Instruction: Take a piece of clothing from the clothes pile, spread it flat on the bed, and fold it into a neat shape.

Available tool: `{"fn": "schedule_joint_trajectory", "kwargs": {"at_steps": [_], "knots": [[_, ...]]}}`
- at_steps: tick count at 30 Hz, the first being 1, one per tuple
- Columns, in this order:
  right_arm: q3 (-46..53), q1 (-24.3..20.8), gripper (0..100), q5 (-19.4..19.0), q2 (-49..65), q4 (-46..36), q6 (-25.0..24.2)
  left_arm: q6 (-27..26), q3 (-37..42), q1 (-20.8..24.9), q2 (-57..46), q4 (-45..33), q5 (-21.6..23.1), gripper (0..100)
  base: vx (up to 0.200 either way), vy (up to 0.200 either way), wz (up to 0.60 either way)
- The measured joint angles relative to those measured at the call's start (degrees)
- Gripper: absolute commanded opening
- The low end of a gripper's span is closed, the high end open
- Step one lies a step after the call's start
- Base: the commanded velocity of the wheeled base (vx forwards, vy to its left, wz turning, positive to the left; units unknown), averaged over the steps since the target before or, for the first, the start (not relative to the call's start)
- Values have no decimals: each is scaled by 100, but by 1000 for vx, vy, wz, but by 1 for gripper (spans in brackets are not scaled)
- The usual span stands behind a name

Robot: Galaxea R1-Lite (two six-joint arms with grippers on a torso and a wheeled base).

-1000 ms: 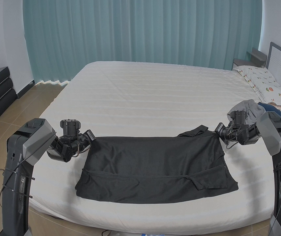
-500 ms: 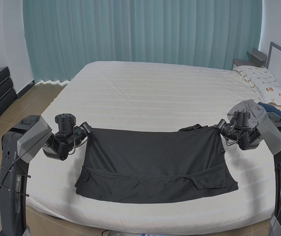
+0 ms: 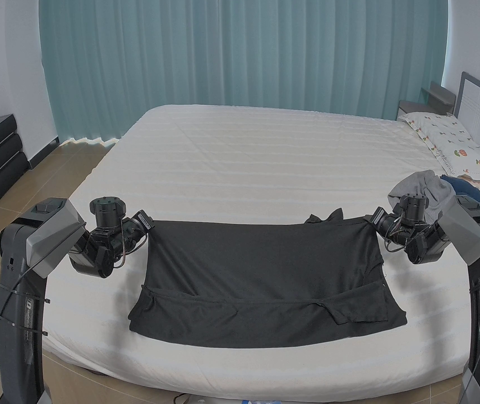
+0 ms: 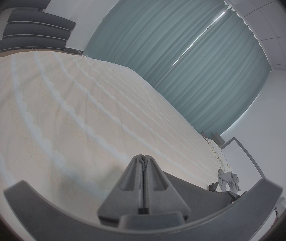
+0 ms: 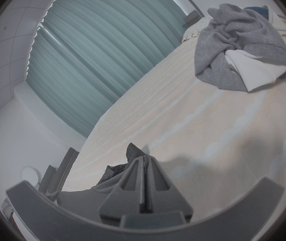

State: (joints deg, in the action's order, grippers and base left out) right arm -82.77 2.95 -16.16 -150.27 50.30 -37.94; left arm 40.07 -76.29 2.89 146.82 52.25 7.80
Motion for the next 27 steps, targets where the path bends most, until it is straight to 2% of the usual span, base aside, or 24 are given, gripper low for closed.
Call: {"fn": "schedule_joint_trajectory", "kwargs": {"at_steps": [19, 27], "knots": [[690, 116, 0, -523, 377, 296, -27, -26, 363, -52, -169, 11, 0, 0, 0, 0, 0], [714, 137, 0, -521, 424, 316, -22, -28, 350, -85, -286, 5, 45, 0, 0, 0, 0]]}}
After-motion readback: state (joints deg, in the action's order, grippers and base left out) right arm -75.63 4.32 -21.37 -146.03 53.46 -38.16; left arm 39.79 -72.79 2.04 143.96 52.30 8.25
